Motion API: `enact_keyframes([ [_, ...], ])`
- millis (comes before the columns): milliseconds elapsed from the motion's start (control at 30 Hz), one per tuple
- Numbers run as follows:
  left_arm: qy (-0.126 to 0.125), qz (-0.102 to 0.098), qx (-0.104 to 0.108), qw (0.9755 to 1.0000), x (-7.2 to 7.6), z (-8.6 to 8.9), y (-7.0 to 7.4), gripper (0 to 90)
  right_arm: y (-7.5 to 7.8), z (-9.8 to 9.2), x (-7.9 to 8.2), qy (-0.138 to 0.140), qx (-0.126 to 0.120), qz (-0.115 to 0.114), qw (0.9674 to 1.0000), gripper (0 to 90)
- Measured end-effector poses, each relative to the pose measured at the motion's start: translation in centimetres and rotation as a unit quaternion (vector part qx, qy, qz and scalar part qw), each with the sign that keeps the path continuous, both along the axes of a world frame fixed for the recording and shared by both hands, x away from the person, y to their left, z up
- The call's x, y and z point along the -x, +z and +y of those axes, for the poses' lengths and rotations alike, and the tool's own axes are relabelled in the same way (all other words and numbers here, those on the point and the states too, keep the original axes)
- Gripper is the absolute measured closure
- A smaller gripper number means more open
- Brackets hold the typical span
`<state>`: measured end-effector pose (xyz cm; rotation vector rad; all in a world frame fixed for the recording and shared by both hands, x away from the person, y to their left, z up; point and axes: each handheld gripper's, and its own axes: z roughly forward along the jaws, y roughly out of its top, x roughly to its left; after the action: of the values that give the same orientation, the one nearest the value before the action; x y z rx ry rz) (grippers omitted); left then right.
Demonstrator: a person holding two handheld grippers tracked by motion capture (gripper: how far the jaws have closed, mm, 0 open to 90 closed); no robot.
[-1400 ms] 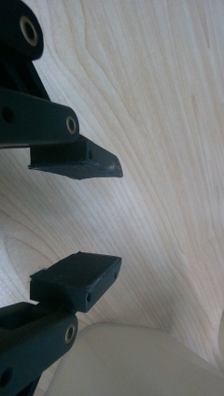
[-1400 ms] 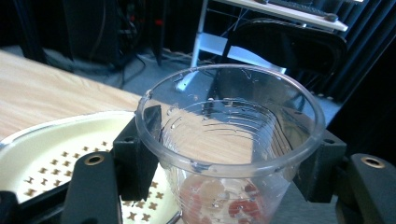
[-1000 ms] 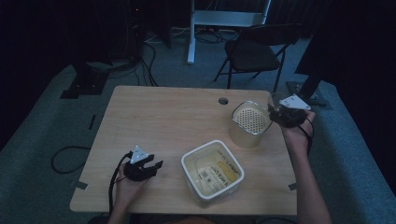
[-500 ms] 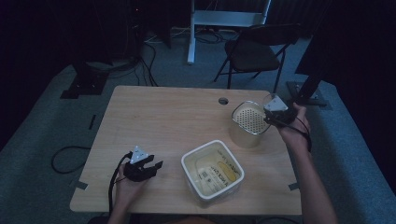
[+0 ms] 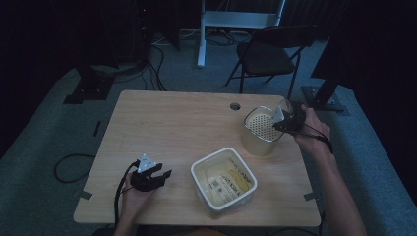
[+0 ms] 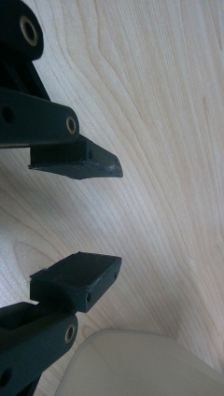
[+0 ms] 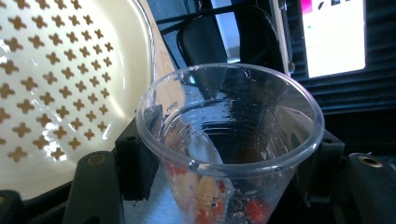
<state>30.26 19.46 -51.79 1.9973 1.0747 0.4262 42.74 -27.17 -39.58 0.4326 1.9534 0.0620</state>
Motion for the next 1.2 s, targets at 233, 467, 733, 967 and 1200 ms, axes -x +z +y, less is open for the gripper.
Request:
enact_keyframes([
  [233, 0.000, 0.000, 0.000, 1.0000, 0.0, 0.0, 0.0, 51.7, -0.5, 0.9, 0.0, 0.008, 0.091, -0.001, 0.9958, 35.1],
  [467, 0.000, 0.001, 0.001, 1.0000, 0.0, 0.0, 0.0, 51.7, -1.5, 1.6, 0.1, 0.017, 0.170, -0.002, 0.9853, 35.1],
  [733, -0.001, 0.001, 0.001, 1.0000, -0.1, -0.1, -0.1, 51.7, -1.9, 2.3, 0.4, 0.030, 0.268, -0.019, 0.9626, 35.4],
  [967, -0.002, 0.003, 0.000, 1.0000, -0.1, -0.1, -0.1, 51.7, -2.0, 2.7, 0.9, 0.045, 0.309, -0.039, 0.9493, 35.4],
  [1200, -0.002, 0.003, 0.000, 1.0000, -0.1, -0.1, -0.1, 51.7, -2.6, 3.0, 1.3, 0.059, 0.351, -0.050, 0.9333, 35.5],
])
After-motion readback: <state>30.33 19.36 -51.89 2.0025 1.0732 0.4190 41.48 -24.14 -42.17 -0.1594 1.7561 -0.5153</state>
